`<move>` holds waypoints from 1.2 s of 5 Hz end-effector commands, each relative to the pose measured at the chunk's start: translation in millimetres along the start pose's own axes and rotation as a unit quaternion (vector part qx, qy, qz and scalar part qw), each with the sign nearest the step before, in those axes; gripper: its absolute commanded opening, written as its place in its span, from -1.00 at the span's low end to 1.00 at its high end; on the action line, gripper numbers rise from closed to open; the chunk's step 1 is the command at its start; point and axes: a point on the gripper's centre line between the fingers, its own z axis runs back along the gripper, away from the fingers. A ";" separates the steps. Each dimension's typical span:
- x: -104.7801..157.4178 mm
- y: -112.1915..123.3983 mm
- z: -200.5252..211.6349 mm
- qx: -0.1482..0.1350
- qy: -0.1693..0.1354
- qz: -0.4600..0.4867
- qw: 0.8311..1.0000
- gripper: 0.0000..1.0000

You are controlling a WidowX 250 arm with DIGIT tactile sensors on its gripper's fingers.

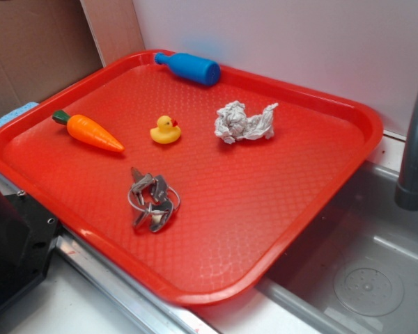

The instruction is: Grab the white paper.

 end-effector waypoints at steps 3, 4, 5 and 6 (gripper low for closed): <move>37.5 -7.9 -35.1 -0.004 -0.069 0.074 0.995 1.00; 63.1 -15.5 -59.8 0.005 -0.086 0.082 0.993 1.00; 91.9 -25.3 -86.2 0.023 -0.106 0.082 0.991 1.00; 114.7 -32.9 -108.9 0.045 -0.109 0.087 0.989 1.00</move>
